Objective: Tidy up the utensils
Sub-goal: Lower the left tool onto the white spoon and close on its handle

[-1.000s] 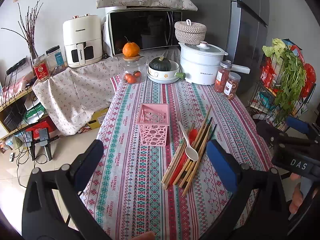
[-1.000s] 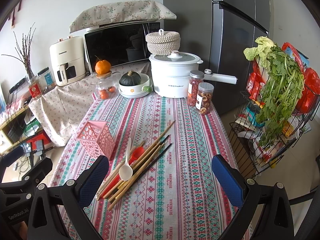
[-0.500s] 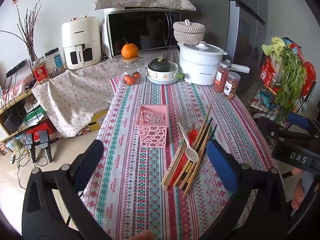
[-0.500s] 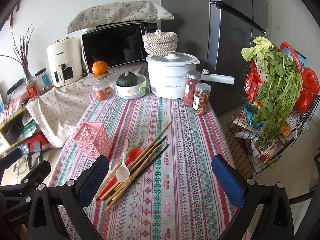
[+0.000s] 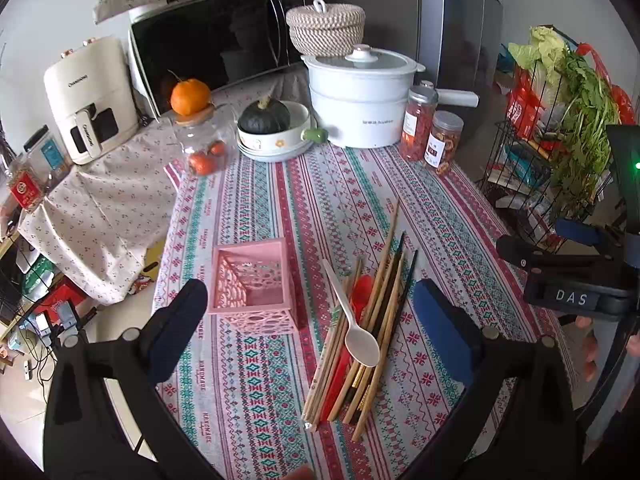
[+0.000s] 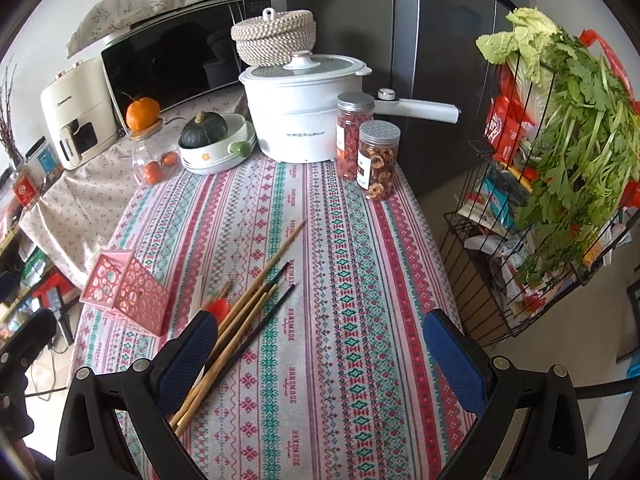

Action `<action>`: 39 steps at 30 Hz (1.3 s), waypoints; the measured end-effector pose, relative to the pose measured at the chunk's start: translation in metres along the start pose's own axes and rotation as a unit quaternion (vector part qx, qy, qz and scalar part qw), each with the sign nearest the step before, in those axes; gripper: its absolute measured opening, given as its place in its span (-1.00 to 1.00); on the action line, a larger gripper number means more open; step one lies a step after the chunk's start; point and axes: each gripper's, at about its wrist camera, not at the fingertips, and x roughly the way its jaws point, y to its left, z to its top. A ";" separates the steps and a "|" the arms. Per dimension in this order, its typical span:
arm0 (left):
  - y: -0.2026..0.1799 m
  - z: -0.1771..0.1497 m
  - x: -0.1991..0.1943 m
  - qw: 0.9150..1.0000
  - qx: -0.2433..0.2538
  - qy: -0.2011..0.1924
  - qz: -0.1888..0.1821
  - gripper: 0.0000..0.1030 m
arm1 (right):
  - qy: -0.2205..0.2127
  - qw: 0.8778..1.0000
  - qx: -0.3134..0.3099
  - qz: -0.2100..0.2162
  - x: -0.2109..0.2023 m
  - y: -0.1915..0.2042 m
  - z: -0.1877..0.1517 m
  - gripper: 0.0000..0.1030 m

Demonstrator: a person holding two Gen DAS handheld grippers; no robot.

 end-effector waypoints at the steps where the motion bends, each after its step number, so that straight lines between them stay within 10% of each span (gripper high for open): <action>1: -0.004 0.005 0.012 1.000 0.004 0.016 -0.005 0.99 | 0.007 1.000 0.004 0.001 0.008 -0.004 0.003 1.00; 6: -0.026 0.025 0.074 0.995 0.028 0.101 -0.003 0.72 | 0.047 0.999 0.022 0.006 0.043 -0.020 0.011 1.00; 13: -0.035 0.026 0.149 0.973 0.030 0.227 0.018 -0.28 | 0.073 0.997 0.017 0.020 0.058 -0.024 0.011 1.00; 39: -0.040 0.029 0.209 0.953 -0.015 0.292 0.081 -0.60 | 0.063 0.997 0.025 0.043 0.052 -0.028 0.015 1.00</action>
